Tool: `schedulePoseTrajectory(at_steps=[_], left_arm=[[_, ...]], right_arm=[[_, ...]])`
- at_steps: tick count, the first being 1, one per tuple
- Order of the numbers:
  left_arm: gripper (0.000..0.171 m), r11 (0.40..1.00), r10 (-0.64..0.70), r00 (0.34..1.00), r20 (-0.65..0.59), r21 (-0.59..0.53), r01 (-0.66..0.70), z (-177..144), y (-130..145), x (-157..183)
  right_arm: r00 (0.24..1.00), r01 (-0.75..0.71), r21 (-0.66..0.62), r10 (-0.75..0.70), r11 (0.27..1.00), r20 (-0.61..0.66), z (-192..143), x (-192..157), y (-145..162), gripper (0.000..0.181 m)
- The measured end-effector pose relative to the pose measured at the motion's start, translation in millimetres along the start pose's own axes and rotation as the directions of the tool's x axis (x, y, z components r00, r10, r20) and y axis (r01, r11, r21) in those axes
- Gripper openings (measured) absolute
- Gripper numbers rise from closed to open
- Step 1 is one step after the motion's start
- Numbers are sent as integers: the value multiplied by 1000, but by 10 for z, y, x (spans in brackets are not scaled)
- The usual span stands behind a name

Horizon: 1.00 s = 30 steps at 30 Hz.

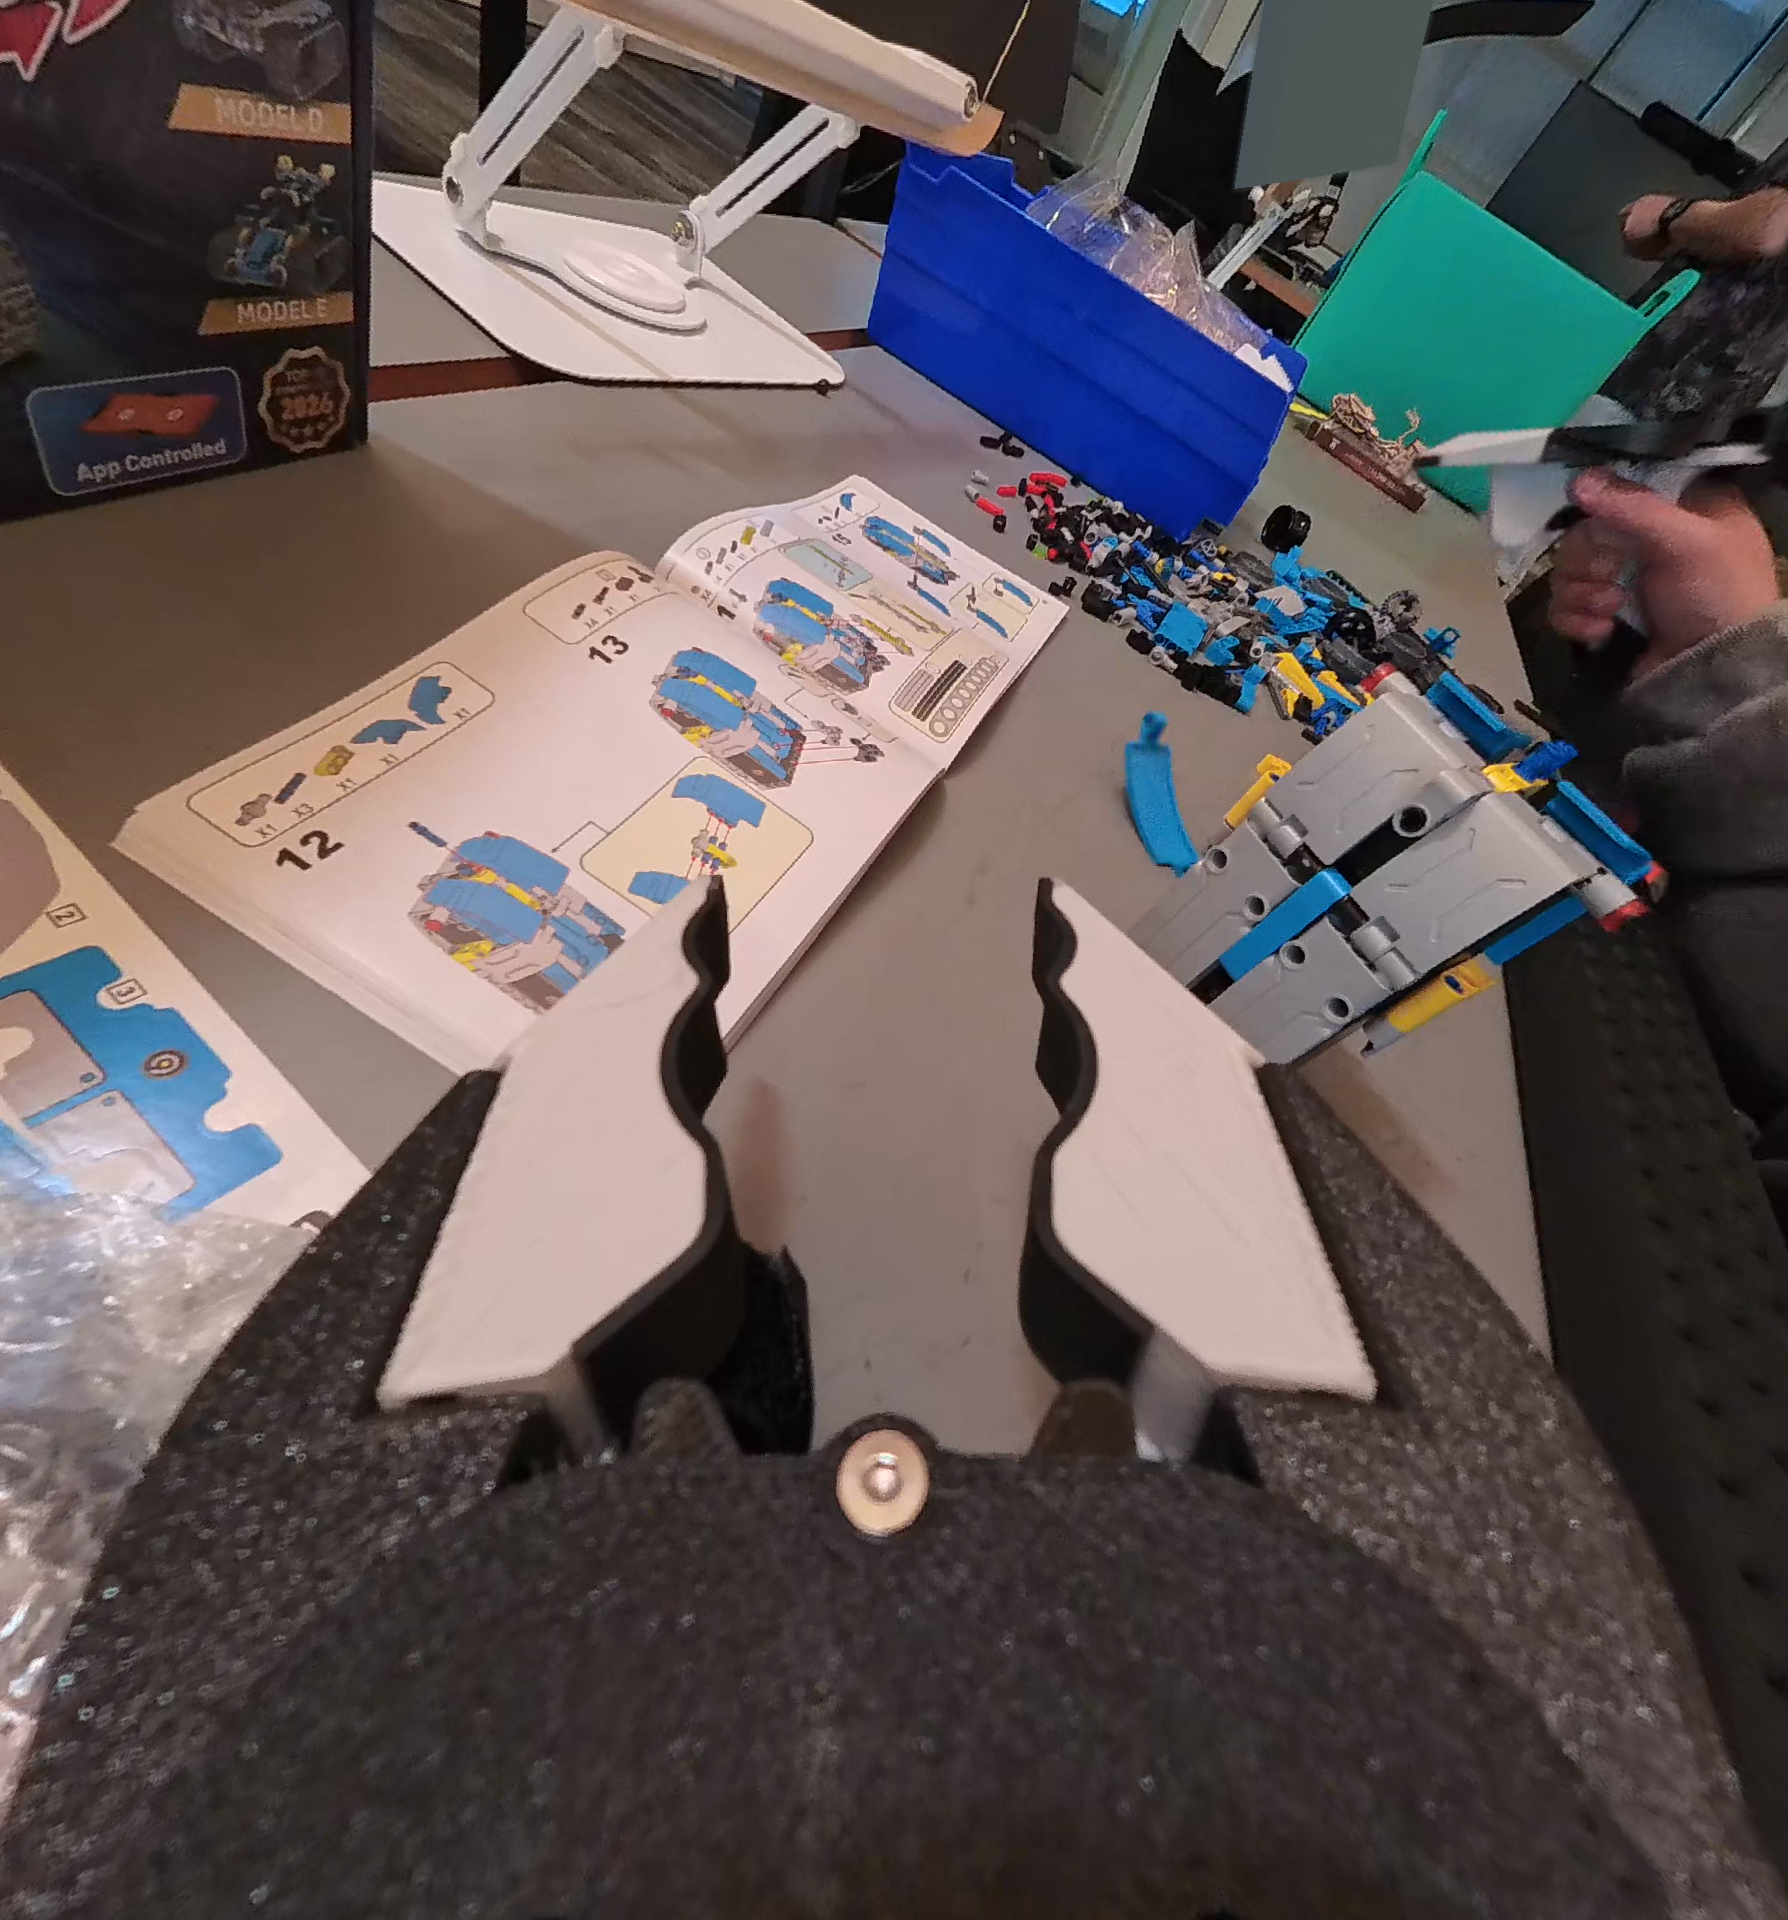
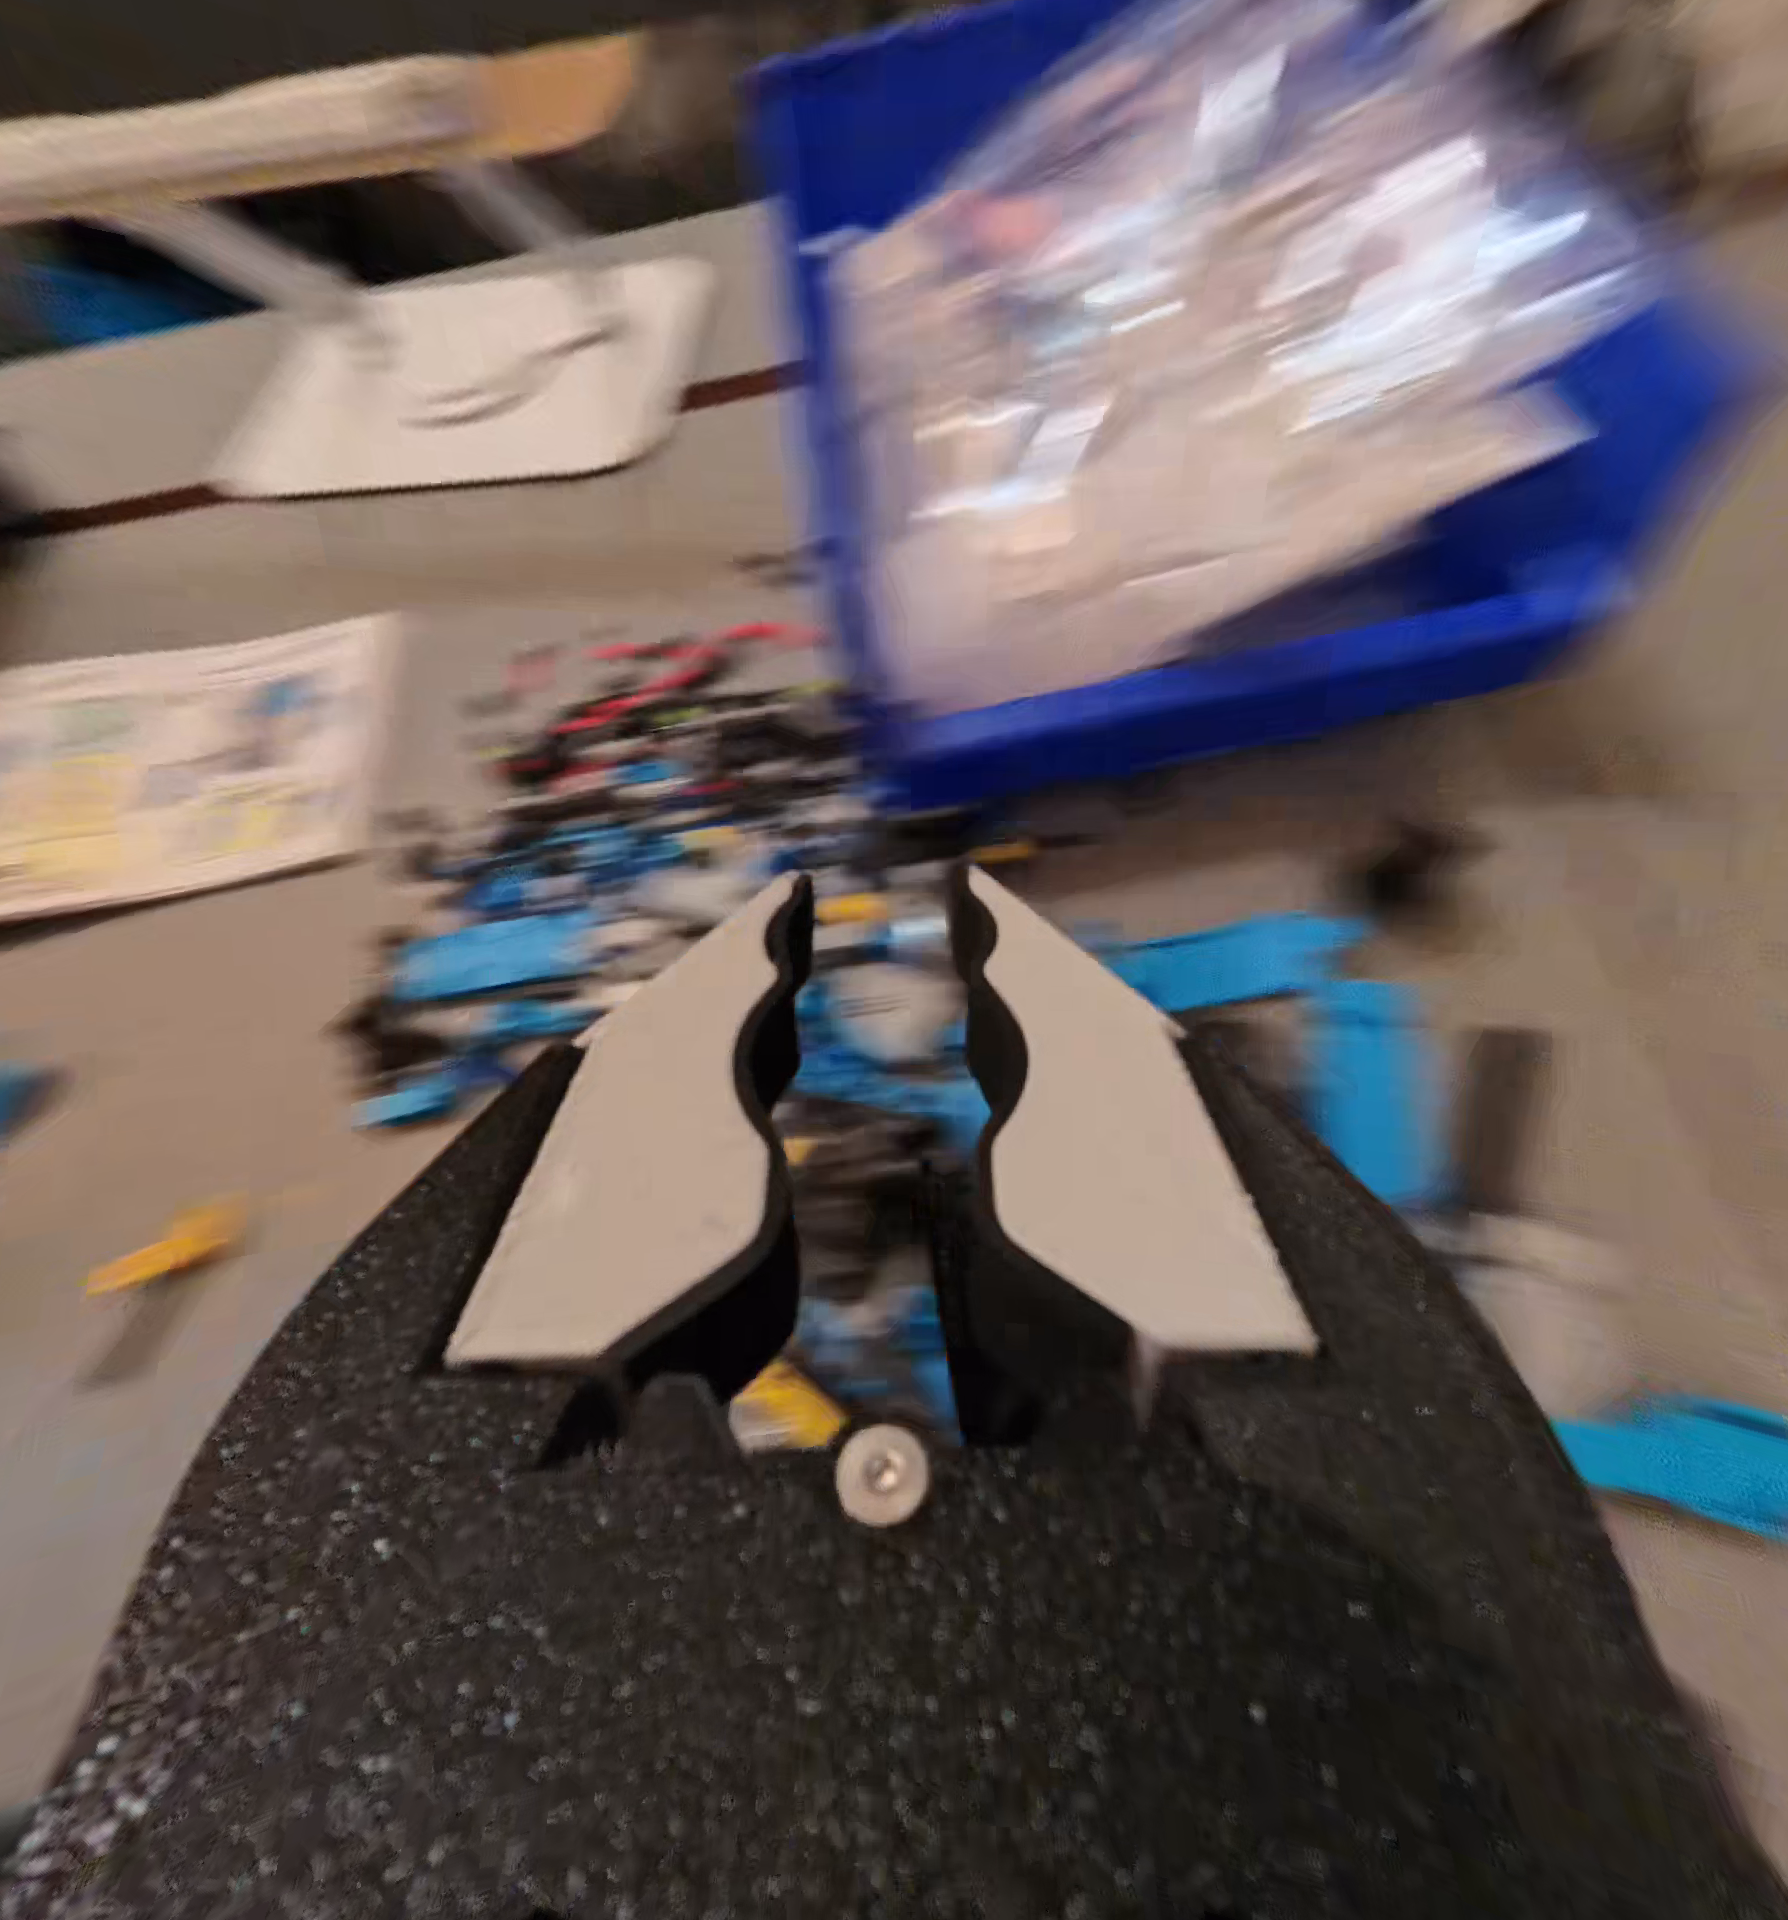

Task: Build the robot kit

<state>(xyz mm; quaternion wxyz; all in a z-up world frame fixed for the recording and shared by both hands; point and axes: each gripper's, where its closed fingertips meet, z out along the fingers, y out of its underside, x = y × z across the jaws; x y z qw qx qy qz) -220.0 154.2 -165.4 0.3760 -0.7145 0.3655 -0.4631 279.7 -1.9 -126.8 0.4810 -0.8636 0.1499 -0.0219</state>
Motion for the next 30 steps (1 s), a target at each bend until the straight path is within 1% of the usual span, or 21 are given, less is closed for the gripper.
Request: schedulePoseTrajectory(at_steps=[1, 2, 4, 5, 6, 8, 10, 12, 14, 16, 19, 22, 24, 25, 26, 28, 30], left_arm=[[59, 1000, -1, 1000, -1, -1, 1, 2, 1, -1], [59, 1000, -3, 1000, -2, -3, 3, 4, 3, -1], [59, 1000, -7, 1000, -4, -5, 7, 7, 6, -3], [59, 1000, -8, 1000, -3, -5, 8, 7, 5, -5], [59, 1000, -7, 1000, -3, -3, 7, 5, 4, -6], [59, 1000, -5, 1000, 0, -2, 5, 4, 1, -5], [59, 1000, 0, 1000, 1, -3, 0, 5, 3, -2], [59, 1000, 4, 1000, 1, -7, -4, 10, 8, 3], [59, 1000, 6, 1000, 0, -10, -6, 13, 12, 7], [59, 1000, 9, 1000, 0, -10, -9, 13, 14, 10], [59, 1000, 13, 1000, 0, -12, -13, 14, 16, 14], [59, 1000, 13, 1000, -2, -15, -13, 17, 20, 16], [59, 1000, 12, 1000, -2, -13, -12, 16, 18, 16], [59, 1000, 11, 1000, -3, -13, -11, 15, 18, 17], [59, 1000, 12, 1000, -3, -14, -12, 15, 20, 18], [59, 1000, 13, 1000, -4, -16, -13, 17, 23, 20], [59, 1000, 13, 1000, -4, -15, -13, 16, 22, 20]], right_arm=[[994, 39, 22, -36, 999, -108, -42, 405, -42, 26], [989, 43, -5, -43, 999, -142, -20, 680, -1, 33], [994, -41, -144, 26, 989, -102, 133, 962, 226, 45], [993, -81, -191, 63, 978, -100, 211, 1053, 318, 46], [994, -88, -212, 70, 973, -89, 285, 1095, 363, 46], [997, -72, -244, 59, 967, -56, 423, 1101, 419, 45], [997, -64, -273, 50, 960, -57, 529, 1138, 459, 44], [996, -87, -277, 85, 957, -19, 607, 1099, 457, 37], [992, -118, -301, 127, 946, 10, 666, 1061, 484, 37], [993, -114, -322, 112, 940, -25, 702, 1134, 528, 36], [994, -109, -320, 97, 941, -53, 708, 1201, 515, 35], [996, -90, -379, 73, 921, -59, 727, 1213, 595, 37], [996, -56, -390, 23, 919, -89, 719, 1254, 592, 35], [995, -42, -397, 2, 917, -100, 718, 1270, 596, 29], [995, -30, -396, -11, 918, -100, 719, 1266, 590, 17], [995, -26, -374, -10, 927, -95, 705, 1248, 543, 9], [996, -35, -337, 5, 941, -90, 654, 1213, 461, 6]])
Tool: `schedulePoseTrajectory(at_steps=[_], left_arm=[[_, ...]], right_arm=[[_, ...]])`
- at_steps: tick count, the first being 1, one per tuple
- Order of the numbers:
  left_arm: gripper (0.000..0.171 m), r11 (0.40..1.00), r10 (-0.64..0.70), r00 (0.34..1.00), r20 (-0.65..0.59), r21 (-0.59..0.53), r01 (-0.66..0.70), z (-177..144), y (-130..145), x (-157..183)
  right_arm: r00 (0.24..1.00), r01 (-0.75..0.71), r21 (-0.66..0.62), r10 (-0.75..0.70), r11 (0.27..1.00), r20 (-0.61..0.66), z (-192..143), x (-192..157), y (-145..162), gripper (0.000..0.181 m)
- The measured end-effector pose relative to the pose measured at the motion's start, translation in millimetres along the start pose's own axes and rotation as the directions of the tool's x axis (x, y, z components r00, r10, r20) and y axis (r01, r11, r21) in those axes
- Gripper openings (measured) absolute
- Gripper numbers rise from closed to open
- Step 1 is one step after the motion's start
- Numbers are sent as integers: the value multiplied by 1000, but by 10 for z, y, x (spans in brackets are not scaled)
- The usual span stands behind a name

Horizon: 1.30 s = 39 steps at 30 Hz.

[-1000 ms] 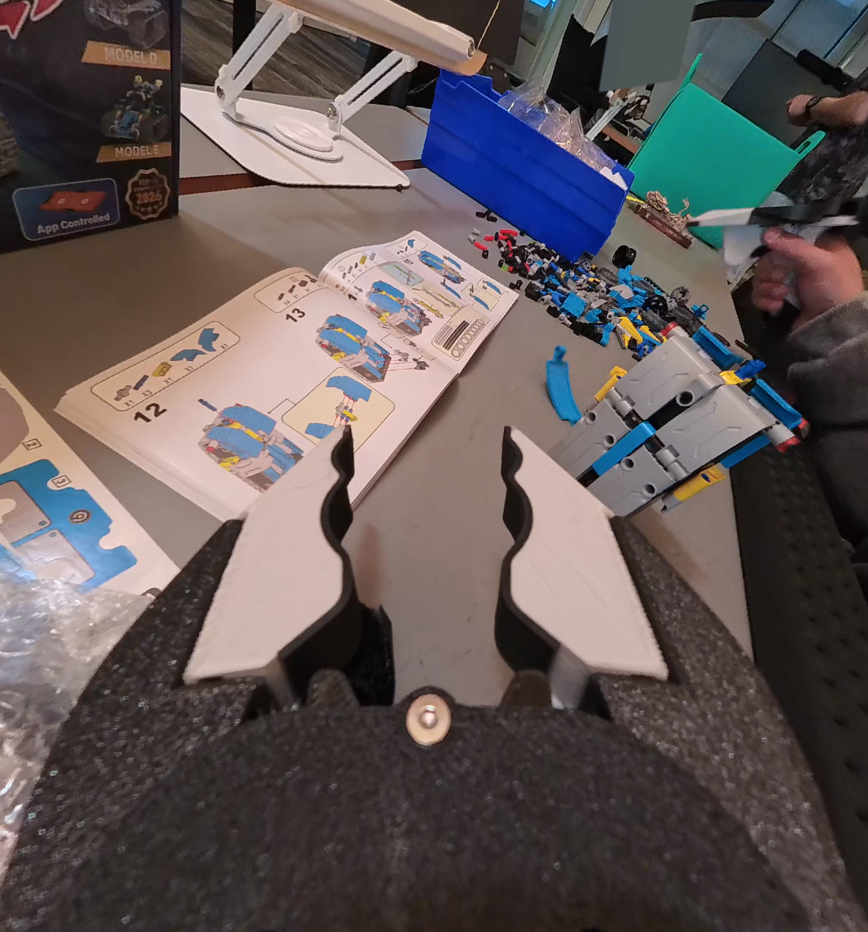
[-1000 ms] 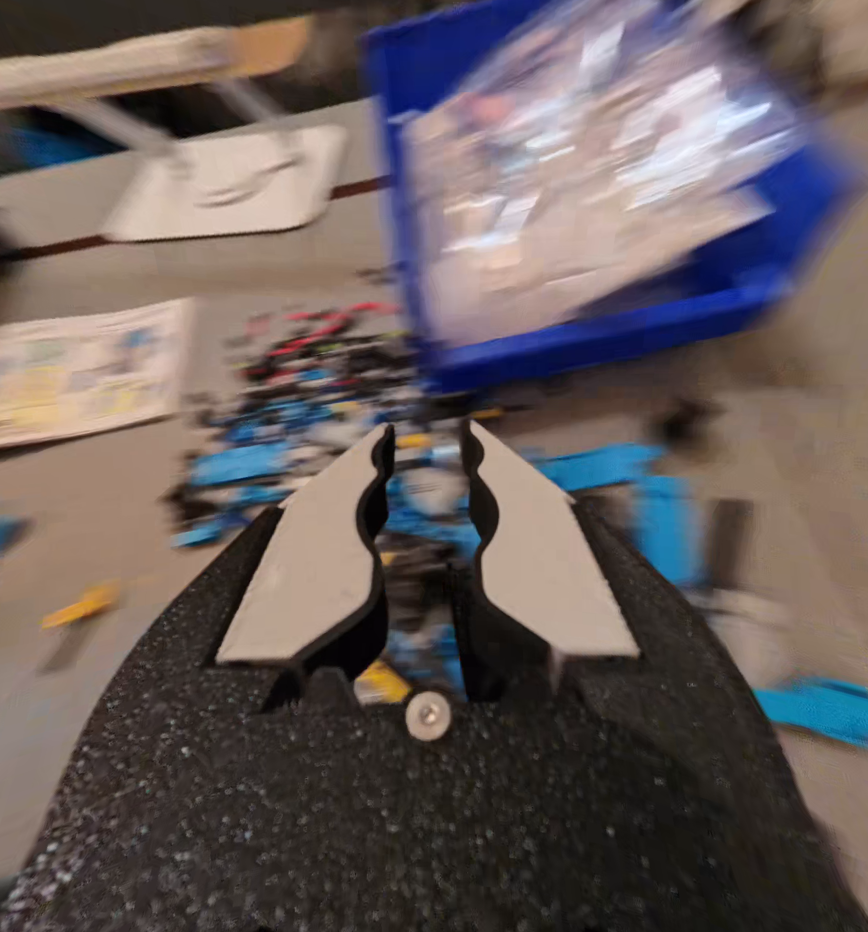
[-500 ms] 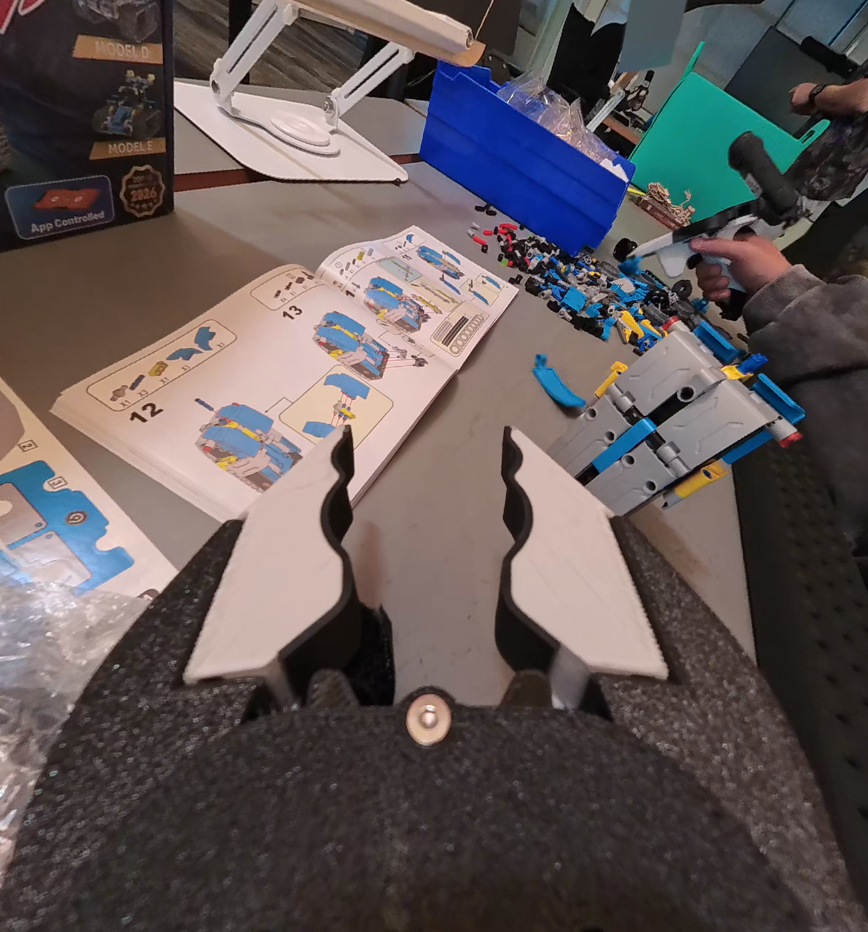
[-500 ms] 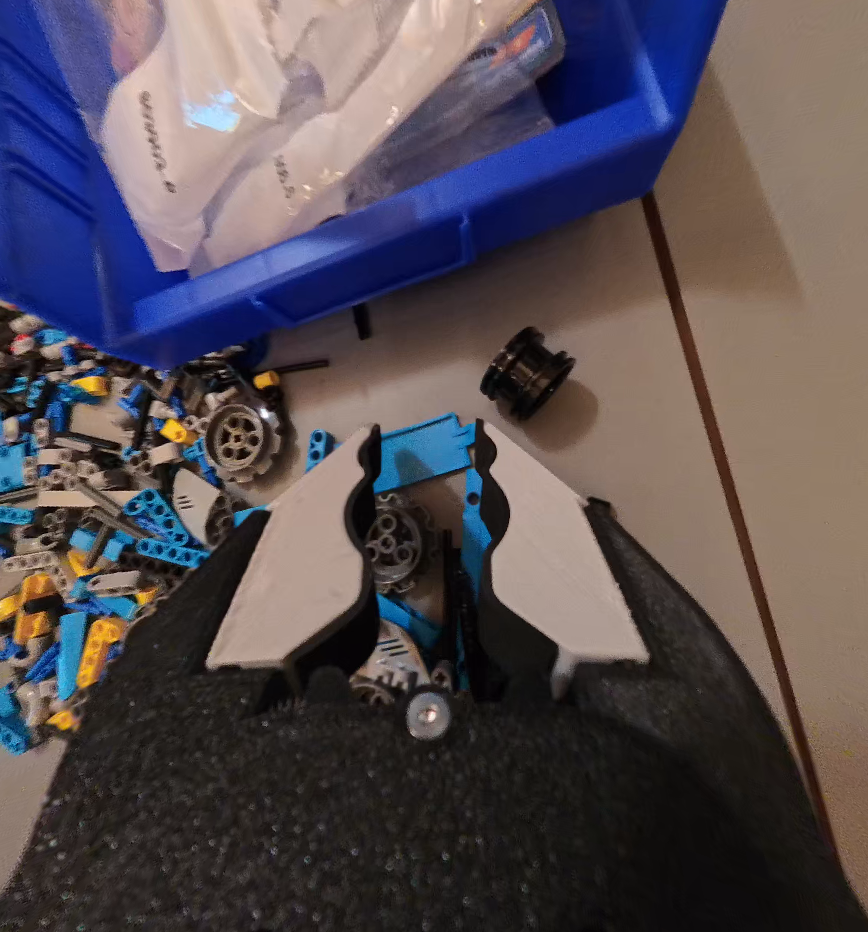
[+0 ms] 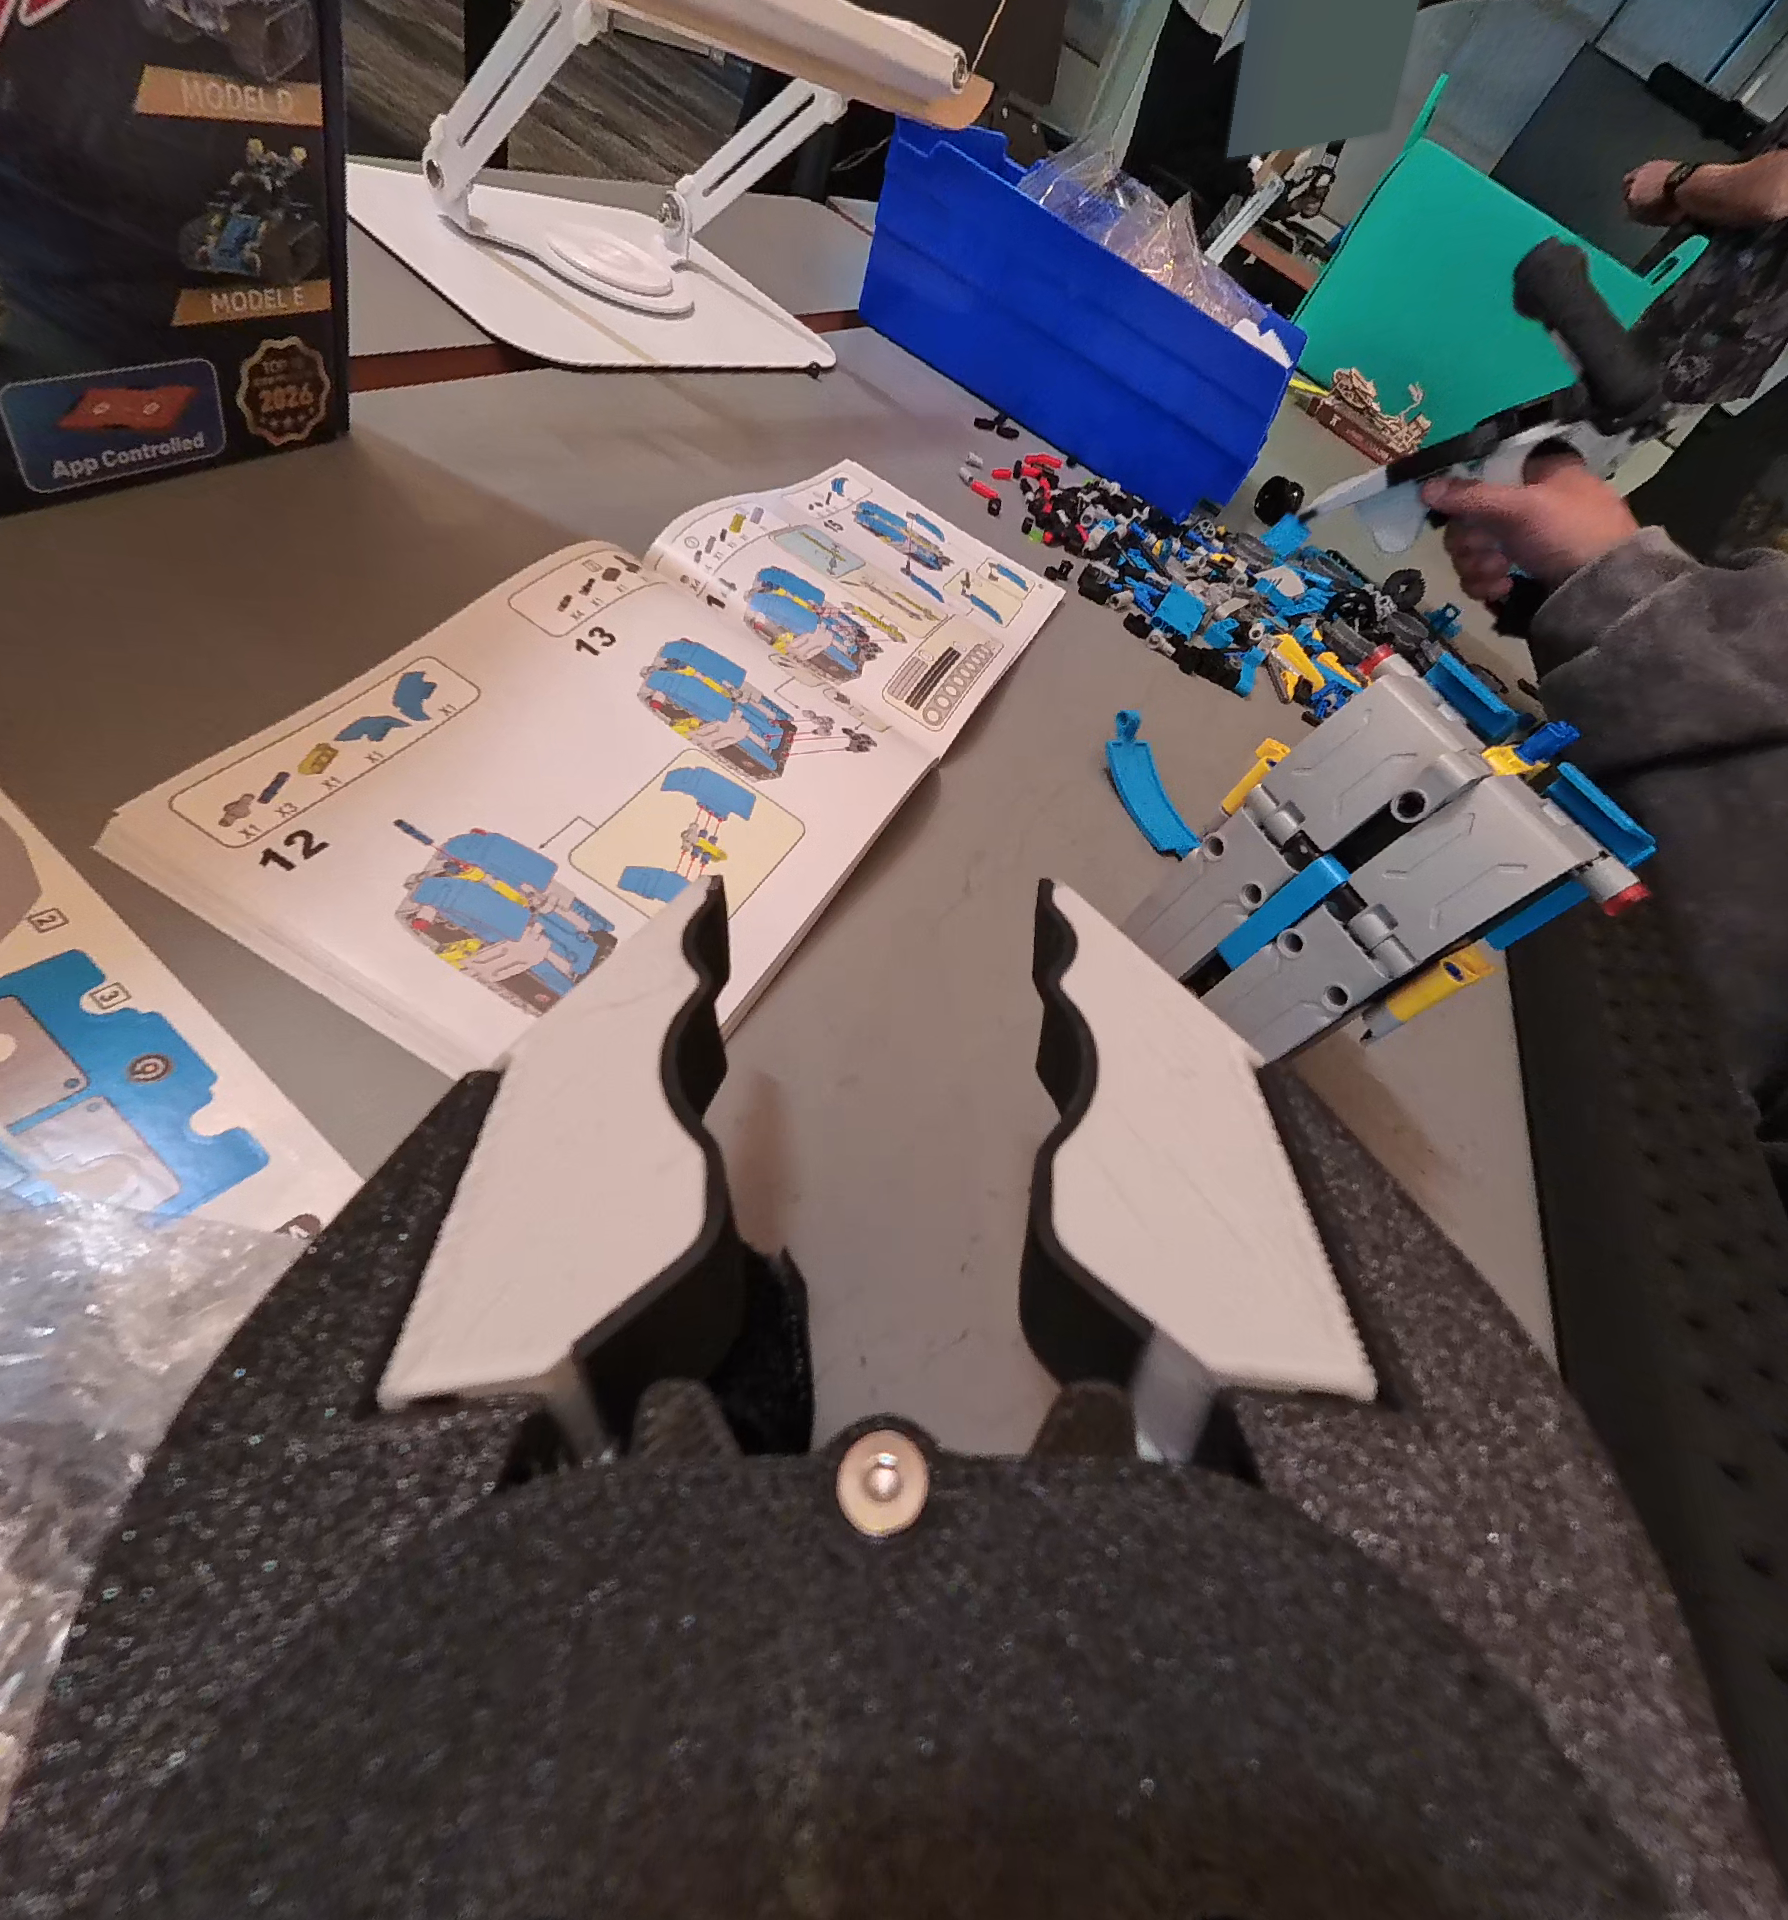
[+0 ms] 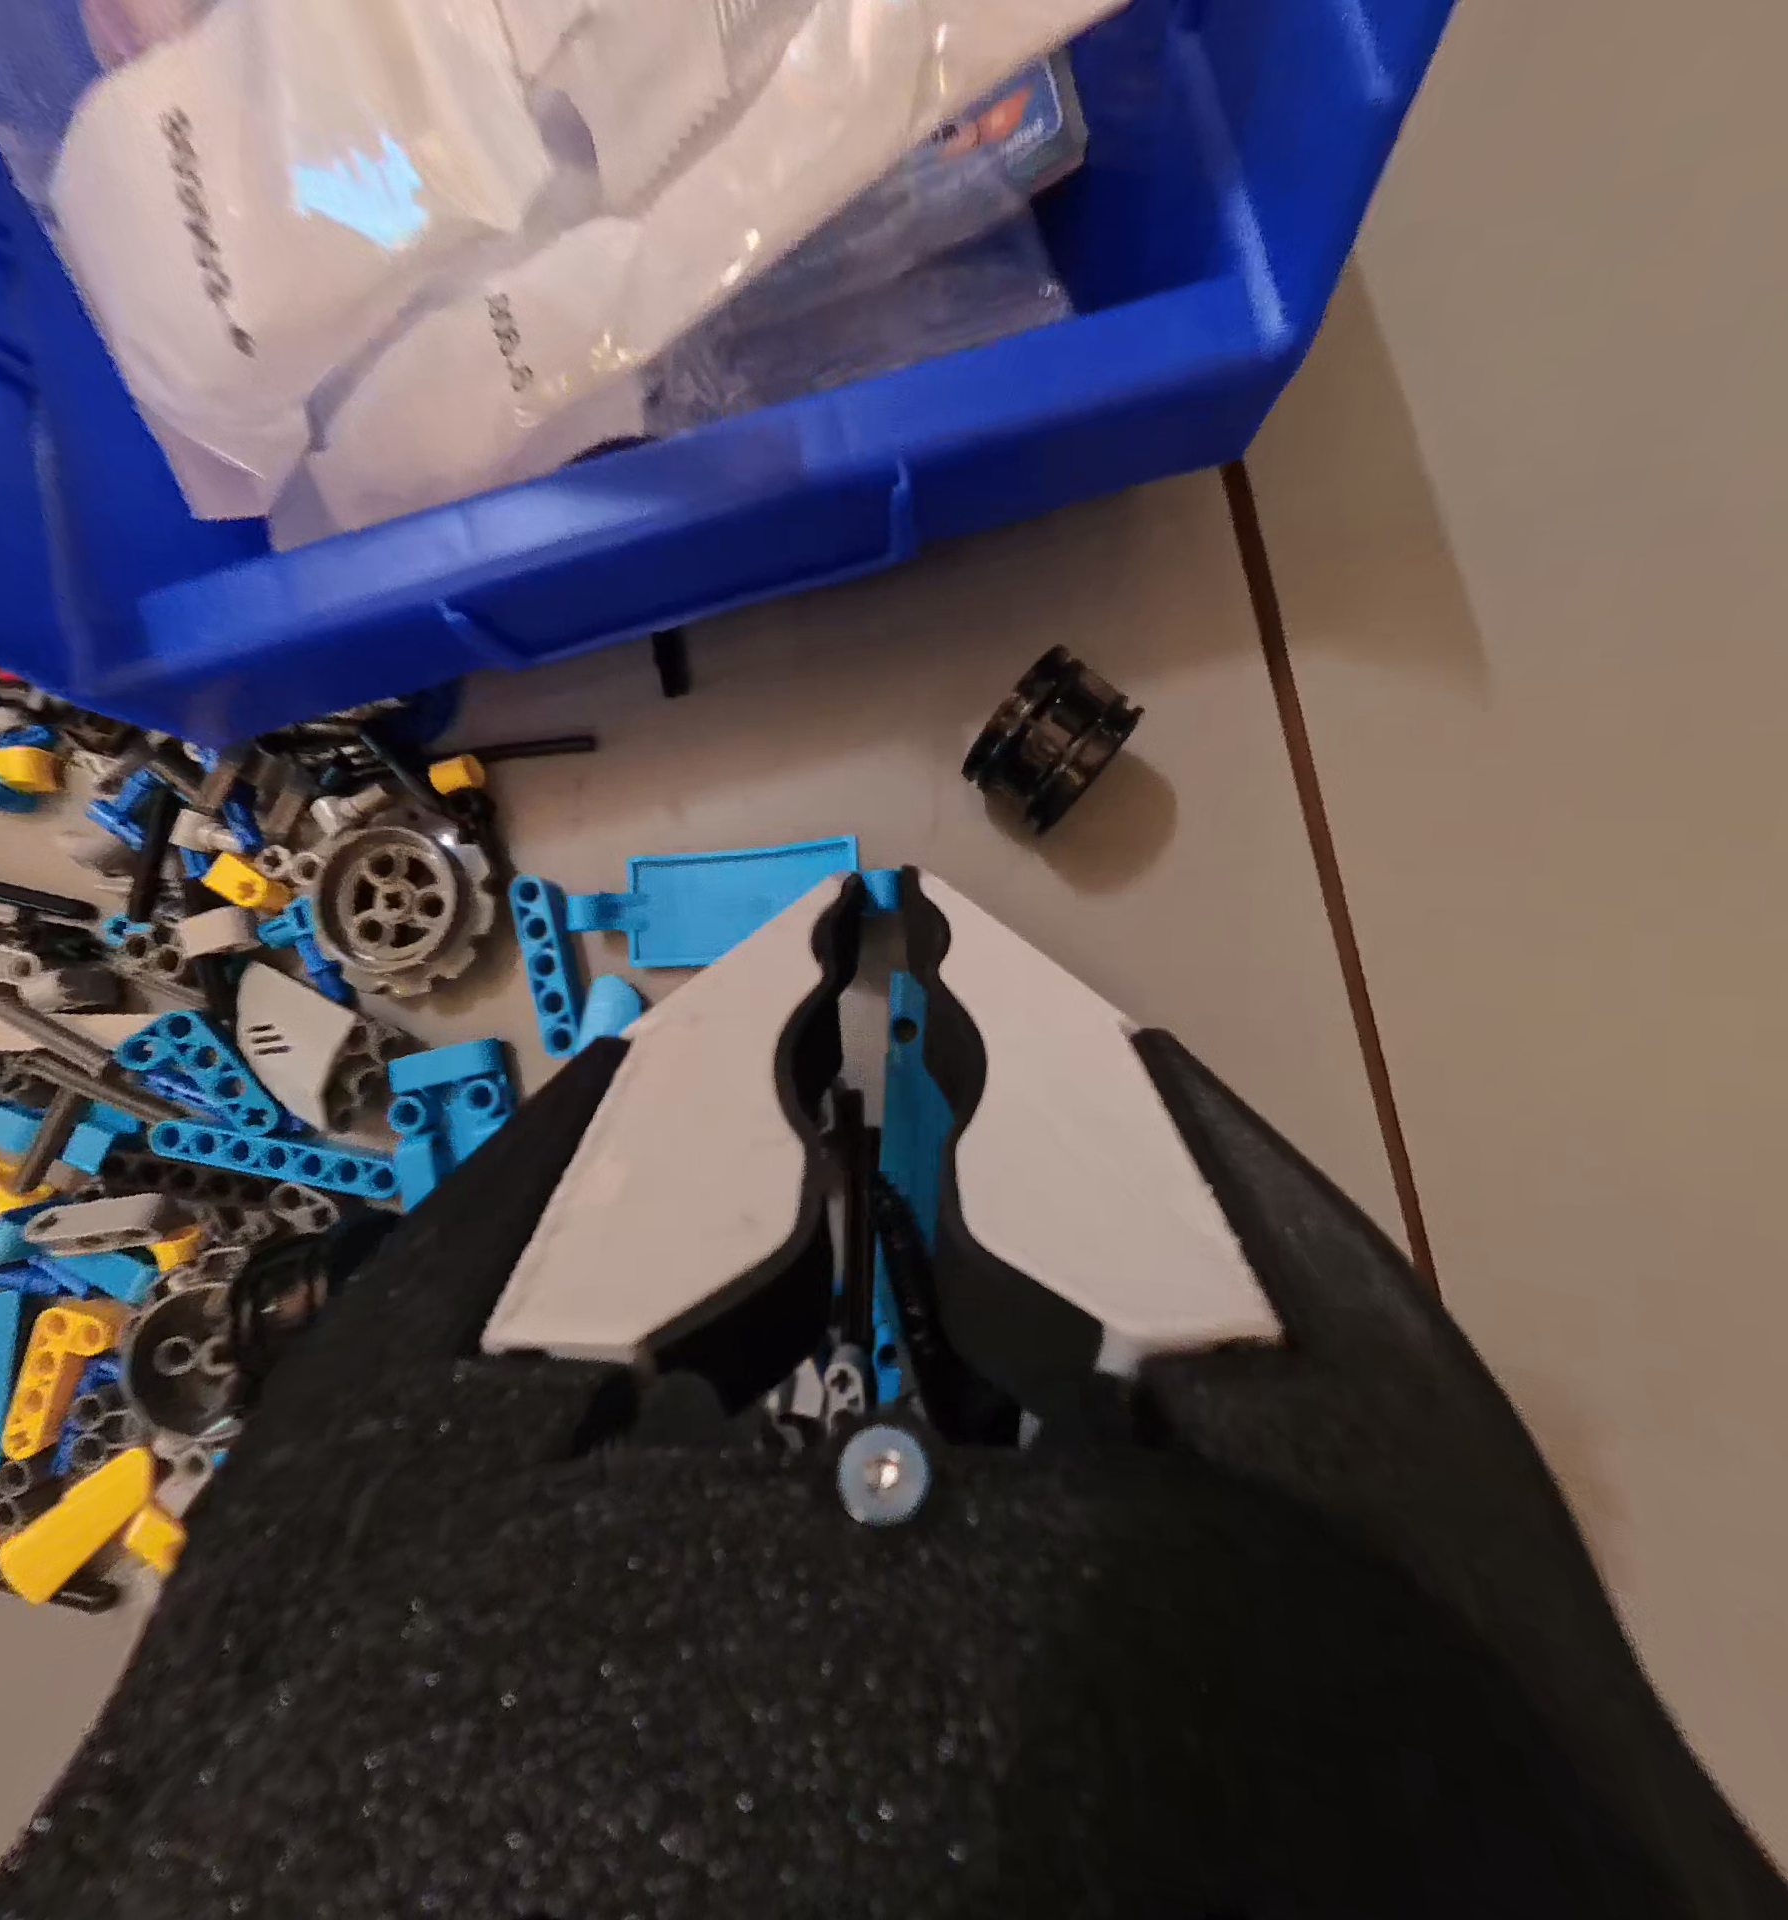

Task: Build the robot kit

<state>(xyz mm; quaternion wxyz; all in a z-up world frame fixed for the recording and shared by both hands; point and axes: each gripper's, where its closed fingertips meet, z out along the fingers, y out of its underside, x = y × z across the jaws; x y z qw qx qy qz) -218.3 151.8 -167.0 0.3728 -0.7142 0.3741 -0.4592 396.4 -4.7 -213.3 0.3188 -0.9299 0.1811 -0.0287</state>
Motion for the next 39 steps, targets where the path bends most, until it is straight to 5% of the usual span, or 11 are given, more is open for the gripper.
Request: schedulePoseTrajectory(at_steps=[6, 8, 11, 15, 19, 26, 31, 35, 39], left_arm=[[59, 1000, 0, 1000, -3, 1, 0, -3, 1, 4], [59, 1000, -4, 1000, -7, -2, 4, -1, 3, 5], [59, 1000, -12, 1000, -11, 1, 12, -5, -1, 1], [59, 1000, -12, 1000, -14, 1, 12, -11, 3, 8], [59, 1000, -3, 1000, -12, -5, 2, -10, 13, 18], [59, 1000, 1, 1000, -13, -11, -1, -7, 24, 25], [59, 1000, -3, 1000, -15, -6, 3, -16, 20, 26], [59, 1000, -10, 1000, -20, -18, 10, -3, 34, 25], [59, 1000, -25, 999, -25, -19, 24, -2, 34, 16]], right_arm=[[990, 139, 124, -132, 983, -58, -584, -374, -300, 7], [979, 196, 196, -203, 961, 17, -867, -838, -440, 7], [900, 238, 245, -308, 940, 308, -1106, -1929, -368, 7], [727, 331, 216, -394, 919, 562, -941, -3169, 109, 7], [670, 408, 127, -391, 904, 631, -505, -3784, 482, 7], [714, 502, 66, -456, 862, 531, -129, -3833, 676, 8], [728, 488, 143, -492, 861, 479, -373, -3534, 545, 43], [605, 570, 198, -570, 798, 556, -713, -3386, 1022, 55], [657, 574, 203, -594, 793, 464, -587, -3297, 1176, 53]])
